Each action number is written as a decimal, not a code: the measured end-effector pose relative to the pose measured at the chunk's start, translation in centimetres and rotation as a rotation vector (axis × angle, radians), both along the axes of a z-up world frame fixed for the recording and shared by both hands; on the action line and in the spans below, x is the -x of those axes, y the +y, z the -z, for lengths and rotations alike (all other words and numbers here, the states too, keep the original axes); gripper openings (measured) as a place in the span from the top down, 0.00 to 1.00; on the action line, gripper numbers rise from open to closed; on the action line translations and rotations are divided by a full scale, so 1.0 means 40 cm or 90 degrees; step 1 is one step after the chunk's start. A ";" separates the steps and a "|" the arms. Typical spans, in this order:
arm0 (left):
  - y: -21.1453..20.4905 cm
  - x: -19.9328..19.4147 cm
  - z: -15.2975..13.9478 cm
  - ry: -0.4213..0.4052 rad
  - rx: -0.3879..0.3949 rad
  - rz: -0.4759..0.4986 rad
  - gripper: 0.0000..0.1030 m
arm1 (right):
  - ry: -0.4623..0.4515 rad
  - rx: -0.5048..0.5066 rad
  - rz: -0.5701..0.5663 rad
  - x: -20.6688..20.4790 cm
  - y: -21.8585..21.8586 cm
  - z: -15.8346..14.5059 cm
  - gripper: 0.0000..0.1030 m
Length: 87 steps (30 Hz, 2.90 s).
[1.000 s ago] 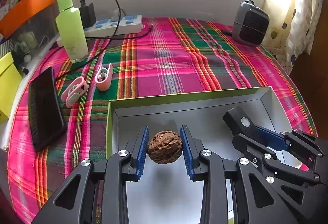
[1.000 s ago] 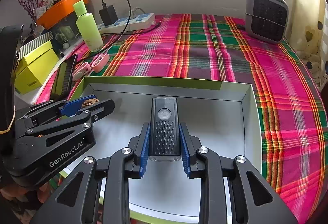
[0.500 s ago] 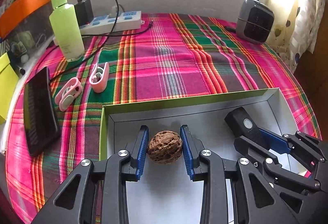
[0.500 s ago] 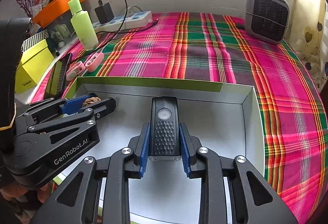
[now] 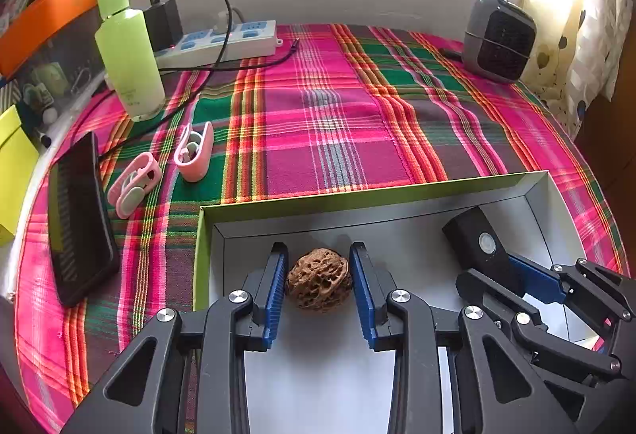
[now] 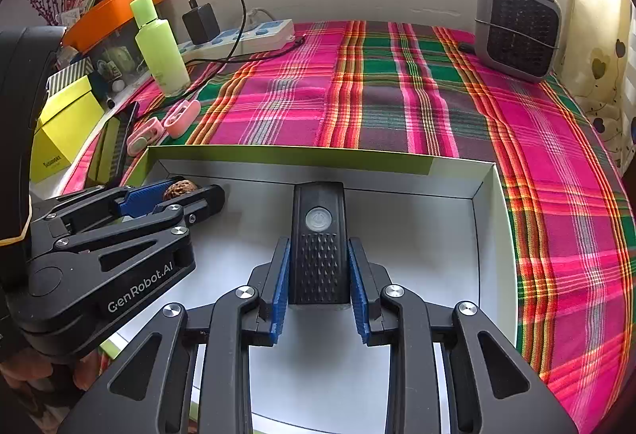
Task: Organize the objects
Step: 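Open both tools to drop the flashlight and walnut into the box, then withdraw both tools from the box toward the remaining objects, then grasp the second walnut with the left tool while the right tool grasps the white ball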
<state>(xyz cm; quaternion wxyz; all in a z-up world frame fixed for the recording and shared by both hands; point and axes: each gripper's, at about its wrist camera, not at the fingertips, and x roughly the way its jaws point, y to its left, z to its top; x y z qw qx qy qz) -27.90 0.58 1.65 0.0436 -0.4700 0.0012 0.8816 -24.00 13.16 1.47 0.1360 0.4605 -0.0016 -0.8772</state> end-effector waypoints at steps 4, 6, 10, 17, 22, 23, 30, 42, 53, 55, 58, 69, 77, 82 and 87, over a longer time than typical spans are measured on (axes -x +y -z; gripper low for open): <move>-0.002 -0.003 -0.005 0.001 -0.002 -0.001 0.64 | 0.008 -0.004 0.001 -0.006 -0.001 -0.003 0.72; -0.004 -0.008 -0.010 0.004 -0.004 -0.002 0.60 | 0.016 -0.005 0.001 -0.011 0.000 -0.007 0.71; -0.013 -0.019 -0.017 0.007 -0.009 -0.007 0.56 | 0.024 -0.008 0.006 -0.018 0.004 -0.015 0.60; -0.029 -0.057 -0.041 0.020 -0.020 -0.008 0.53 | 0.037 -0.006 0.013 -0.050 0.010 -0.036 0.59; -0.040 -0.101 -0.062 0.038 -0.022 -0.003 0.53 | 0.056 -0.001 0.014 -0.093 0.016 -0.061 0.59; -0.043 -0.112 -0.066 0.039 -0.022 -0.004 0.53 | 0.059 -0.001 0.015 -0.103 0.018 -0.065 0.59; -0.058 -0.198 -0.092 0.062 -0.017 0.001 0.52 | 0.075 0.006 0.013 -0.177 0.035 -0.085 0.59; -0.128 -0.355 -0.091 0.076 -0.041 -0.016 0.52 | 0.103 0.014 -0.024 -0.324 0.055 -0.102 0.59; -0.157 -0.464 -0.042 0.056 -0.062 -0.012 0.52 | 0.082 0.044 -0.035 -0.410 0.092 -0.066 0.59; -0.152 -0.479 -0.036 0.053 -0.060 -0.001 0.52 | 0.078 0.045 -0.036 -0.420 0.099 -0.058 0.59; -0.150 -0.492 -0.027 0.039 -0.075 0.009 0.52 | 0.074 0.040 -0.043 -0.435 0.102 -0.048 0.59; -0.132 -0.520 0.005 0.016 -0.071 0.019 0.52 | 0.046 0.031 -0.081 -0.460 0.068 -0.011 0.59; -0.128 -0.522 0.016 0.014 -0.066 0.018 0.52 | 0.044 -0.001 -0.086 -0.458 0.048 0.007 0.59; -0.128 -0.523 0.017 0.019 -0.065 0.019 0.52 | 0.043 -0.012 -0.083 -0.458 0.044 0.018 0.59; -0.123 -0.525 0.018 0.024 -0.057 0.017 0.53 | 0.050 -0.018 -0.079 -0.459 0.040 0.019 0.65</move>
